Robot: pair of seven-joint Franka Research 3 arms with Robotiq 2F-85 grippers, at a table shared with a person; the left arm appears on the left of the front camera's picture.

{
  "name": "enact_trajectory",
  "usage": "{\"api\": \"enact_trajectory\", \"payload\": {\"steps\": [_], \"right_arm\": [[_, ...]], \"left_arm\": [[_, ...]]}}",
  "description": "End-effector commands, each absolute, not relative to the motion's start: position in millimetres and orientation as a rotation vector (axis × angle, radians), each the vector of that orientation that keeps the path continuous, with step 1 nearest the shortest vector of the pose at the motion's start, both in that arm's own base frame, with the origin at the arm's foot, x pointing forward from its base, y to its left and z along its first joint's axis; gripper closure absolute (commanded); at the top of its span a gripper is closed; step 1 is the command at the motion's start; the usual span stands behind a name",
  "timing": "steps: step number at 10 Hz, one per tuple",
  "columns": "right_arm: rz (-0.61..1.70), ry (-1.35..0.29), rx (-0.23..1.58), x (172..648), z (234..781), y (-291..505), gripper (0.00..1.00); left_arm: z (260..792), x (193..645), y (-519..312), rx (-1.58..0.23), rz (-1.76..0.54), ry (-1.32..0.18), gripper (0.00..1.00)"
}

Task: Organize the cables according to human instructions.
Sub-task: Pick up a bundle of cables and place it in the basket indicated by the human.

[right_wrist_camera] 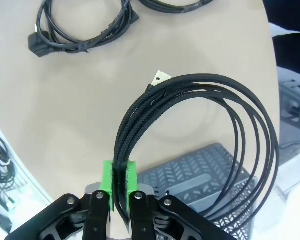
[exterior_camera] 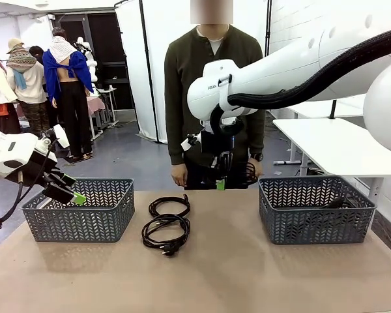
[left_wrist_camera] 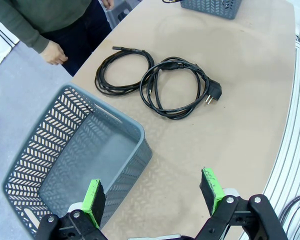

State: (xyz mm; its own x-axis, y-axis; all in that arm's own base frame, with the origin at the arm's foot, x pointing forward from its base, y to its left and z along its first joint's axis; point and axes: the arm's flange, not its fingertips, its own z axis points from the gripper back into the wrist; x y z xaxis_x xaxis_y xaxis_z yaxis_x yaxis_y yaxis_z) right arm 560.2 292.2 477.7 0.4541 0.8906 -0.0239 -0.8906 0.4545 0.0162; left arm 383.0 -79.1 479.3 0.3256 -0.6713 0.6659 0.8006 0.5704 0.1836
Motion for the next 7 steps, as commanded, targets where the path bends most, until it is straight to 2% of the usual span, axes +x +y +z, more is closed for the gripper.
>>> {"api": "enact_trajectory", "payload": {"steps": [1,7], "right_arm": [[1.087,0.018,0.001,562,478,294,1.00],[1.160,0.020,-0.028,557,484,269,1.00]], "left_arm": [[477,386,-76,-0.198,-0.977,-0.775,0.00],[477,386,-76,-0.198,-0.977,-0.775,0.00]]}}
